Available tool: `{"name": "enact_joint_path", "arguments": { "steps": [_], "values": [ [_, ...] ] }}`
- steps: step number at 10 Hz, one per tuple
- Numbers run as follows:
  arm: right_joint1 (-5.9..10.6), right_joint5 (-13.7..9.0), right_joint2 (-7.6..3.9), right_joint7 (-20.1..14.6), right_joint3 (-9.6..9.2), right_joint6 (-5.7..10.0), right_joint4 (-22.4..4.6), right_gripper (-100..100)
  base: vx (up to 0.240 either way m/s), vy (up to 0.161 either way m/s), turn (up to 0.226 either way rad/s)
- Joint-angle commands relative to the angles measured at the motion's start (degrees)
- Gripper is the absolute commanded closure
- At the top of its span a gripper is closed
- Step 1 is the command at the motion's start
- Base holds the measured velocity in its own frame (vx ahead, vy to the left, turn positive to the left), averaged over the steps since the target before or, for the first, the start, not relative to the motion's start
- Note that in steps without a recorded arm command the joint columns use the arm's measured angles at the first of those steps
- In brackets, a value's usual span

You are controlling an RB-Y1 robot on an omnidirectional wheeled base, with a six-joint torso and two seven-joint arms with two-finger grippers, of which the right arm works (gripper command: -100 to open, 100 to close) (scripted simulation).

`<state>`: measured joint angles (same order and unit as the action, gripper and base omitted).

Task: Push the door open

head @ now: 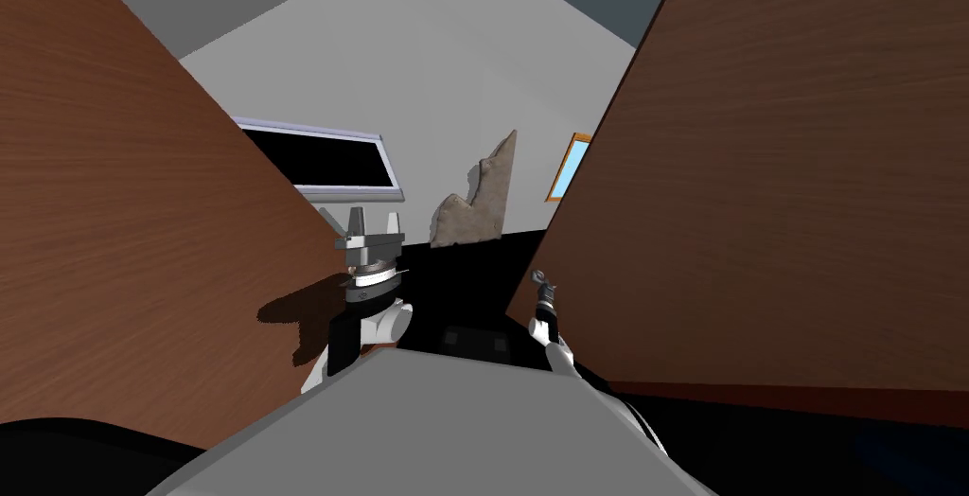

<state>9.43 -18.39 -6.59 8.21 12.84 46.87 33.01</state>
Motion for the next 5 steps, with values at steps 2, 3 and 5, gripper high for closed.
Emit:
{"name": "enact_joint_path", "arguments": {
  "steps": [2, 3, 5],
  "values": [
    [0.85, -0.84, -0.33, 0.34, 1.12, 0.62, -1.14, 100, 0.179, 0.026, -0.039],
    [0.38, -0.74, -0.43, 0.28, 1.04, 0.29, -0.82, 100, 0.072, 0.002, -0.027],
    [0.32, -1.72, -0.83, 0.81, 2.38, 0.55, -0.9, 100, 0.143, 0.02, -0.044]
  ]
}}
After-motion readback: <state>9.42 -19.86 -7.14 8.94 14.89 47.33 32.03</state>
